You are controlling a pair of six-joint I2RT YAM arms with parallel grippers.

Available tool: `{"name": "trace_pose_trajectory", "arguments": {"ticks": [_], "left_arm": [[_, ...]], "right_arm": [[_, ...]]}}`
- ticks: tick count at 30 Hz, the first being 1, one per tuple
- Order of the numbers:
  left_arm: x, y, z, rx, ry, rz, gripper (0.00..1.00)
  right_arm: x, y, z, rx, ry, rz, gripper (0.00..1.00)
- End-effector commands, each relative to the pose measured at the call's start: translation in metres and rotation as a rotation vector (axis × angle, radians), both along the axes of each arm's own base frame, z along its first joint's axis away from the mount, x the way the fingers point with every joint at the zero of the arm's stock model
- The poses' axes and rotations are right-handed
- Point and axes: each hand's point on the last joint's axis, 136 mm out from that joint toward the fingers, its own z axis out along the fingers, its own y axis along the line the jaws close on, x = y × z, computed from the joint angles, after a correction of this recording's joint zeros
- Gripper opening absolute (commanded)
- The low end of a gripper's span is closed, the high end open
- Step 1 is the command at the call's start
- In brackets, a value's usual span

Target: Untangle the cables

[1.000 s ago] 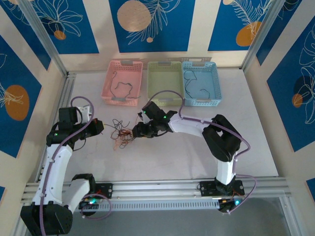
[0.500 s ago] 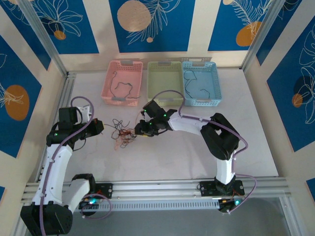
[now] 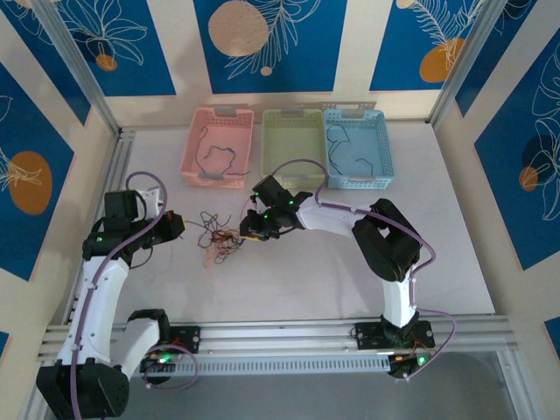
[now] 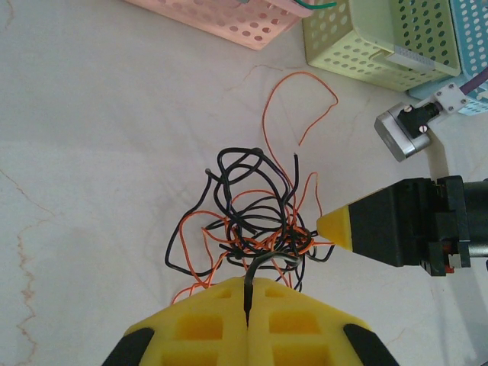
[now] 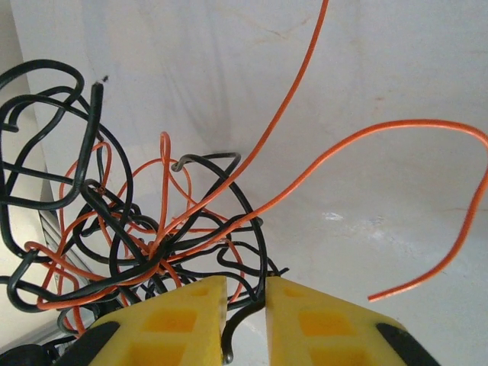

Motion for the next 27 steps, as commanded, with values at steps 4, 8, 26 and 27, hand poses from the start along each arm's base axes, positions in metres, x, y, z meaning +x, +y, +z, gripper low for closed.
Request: {"name": "trace_pose_trajectory", "arguments": {"ticks": [4,8,26,27], "left_arm": [[0.0,-0.002,0.003,-0.004,-0.017,-0.007,0.0],[-0.001,-0.002,0.003,-0.003,-0.017,-0.006,0.0],[-0.002,0.0,0.005,0.007,-0.026,0.002,0.0],[-0.002,0.0,0.005,0.007,-0.026,0.002,0.0]], "right_arm": [[-0.001,0.008,0.007,0.033,0.015,0.006,0.12],[0.001,0.007,0.013,0.053,-0.007,-0.002,0.01],[0.057,-0.204,0.067,0.118,-0.236,-0.394,0.0],[0.058,-0.216,0.068,0.11,-0.247,-0.418,0.0]]}}
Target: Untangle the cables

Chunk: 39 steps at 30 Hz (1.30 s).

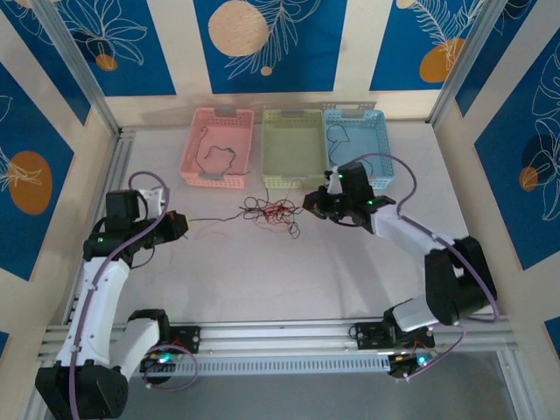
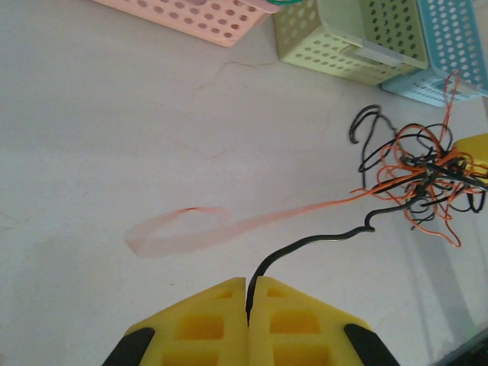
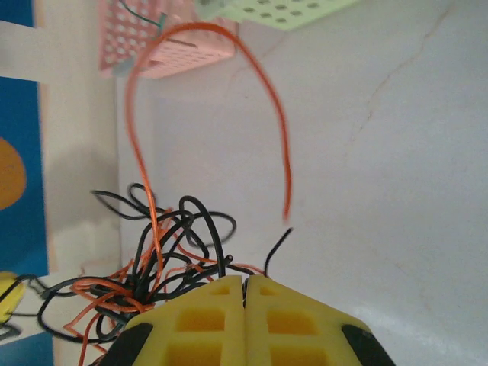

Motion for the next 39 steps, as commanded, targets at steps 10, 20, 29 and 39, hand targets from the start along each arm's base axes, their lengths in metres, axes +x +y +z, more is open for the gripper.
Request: {"name": "trace_pose_trajectory", "arguments": {"ticks": [10,20,29,39], "left_arm": [[0.001,0.013,-0.001,0.049,-0.008,0.055,0.0],[0.001,0.014,0.0,0.055,-0.01,0.061,0.0],[0.0,0.016,0.0,0.067,-0.013,0.071,0.0],[0.0,0.019,0.002,0.08,-0.021,0.082,0.0]], "right_arm": [[-0.004,-0.165,-0.023,-0.274,0.018,-0.372,0.0],[-0.01,-0.234,-0.034,-0.34,0.062,-0.588,0.0],[-0.011,-0.25,-0.029,-0.338,0.057,-0.649,0.0],[-0.005,-0.242,-0.007,-0.158,0.008,-0.65,0.0]]}}
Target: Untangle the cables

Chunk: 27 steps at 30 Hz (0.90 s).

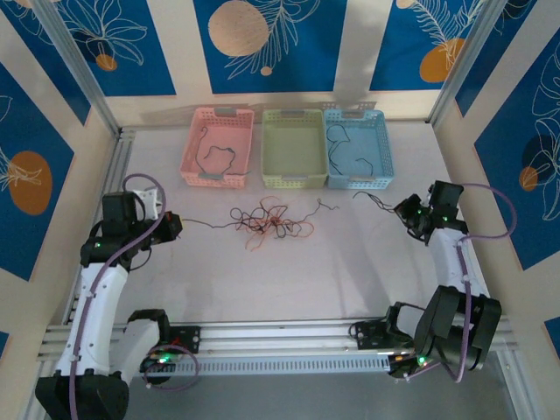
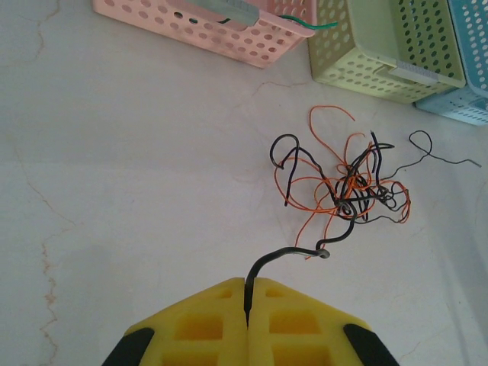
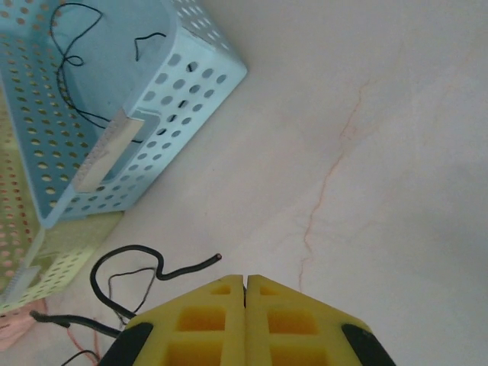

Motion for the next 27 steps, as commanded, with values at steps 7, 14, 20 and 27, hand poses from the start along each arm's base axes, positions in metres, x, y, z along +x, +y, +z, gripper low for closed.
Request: {"name": "trace_pose_trajectory", "arguments": {"ticks": [7,14,20,27], "left_arm": [[0.0,0.001,0.0,-0.006,0.008,0.004,0.0],[-0.001,0.001,0.0,-0.007,0.007,0.003,0.0],[-0.001,0.0,0.0,-0.011,0.008,-0.003,0.0],[-0.001,-0.001,0.001,-0.013,0.002,-0.004,0.0]], "right_arm": [[0.036,0.029,0.068,0.014,-0.209,0.085,0.0],[0.105,0.034,0.087,-0.016,-0.199,0.097,0.0],[0.154,0.035,0.084,0.035,-0.158,0.08,0.0],[0.194,0.027,0.06,0.029,-0.075,0.039,0.0]]}}
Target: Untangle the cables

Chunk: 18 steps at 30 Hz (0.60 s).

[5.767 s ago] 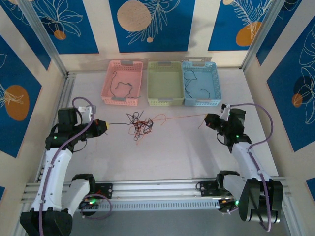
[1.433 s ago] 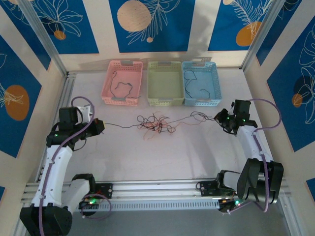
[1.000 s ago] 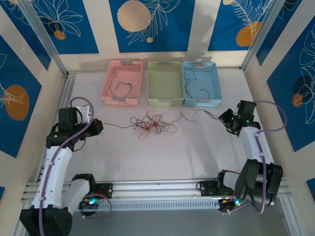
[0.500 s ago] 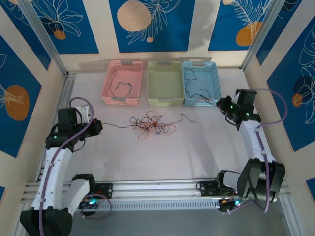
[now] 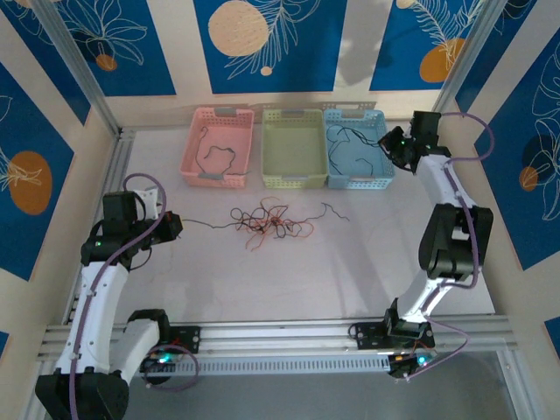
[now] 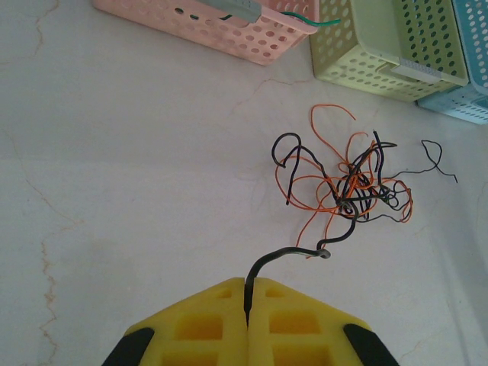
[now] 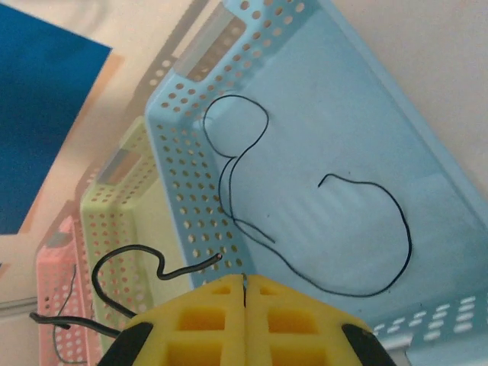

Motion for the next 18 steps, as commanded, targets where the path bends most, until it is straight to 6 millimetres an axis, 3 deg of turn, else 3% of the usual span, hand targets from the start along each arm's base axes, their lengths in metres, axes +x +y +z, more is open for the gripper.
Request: {"name": "trace_pose_trajectory", "arguments": {"ticks": [1,6,12,18], "left_arm": [[-0.002,-0.001,0.003,-0.015,-0.003,-0.004,0.0],[-0.002,-0.001,0.003,-0.015,-0.004,-0.005,0.0],[-0.002,-0.002,0.002,-0.017,-0.003,-0.007,0.0],[-0.001,-0.002,0.002,-0.021,-0.001,-0.01,0.0]], "right_arm": [[0.01,-0.004,-0.007,-0.007,0.043,-0.044,0.0],[0.028,-0.007,-0.017,-0.016,0.055,-0.069,0.0],[0.035,-0.012,-0.034,-0.022,0.157,-0.124,0.02],[0.034,-0.009,-0.041,0.182,0.222,-0.189,0.02]]}}
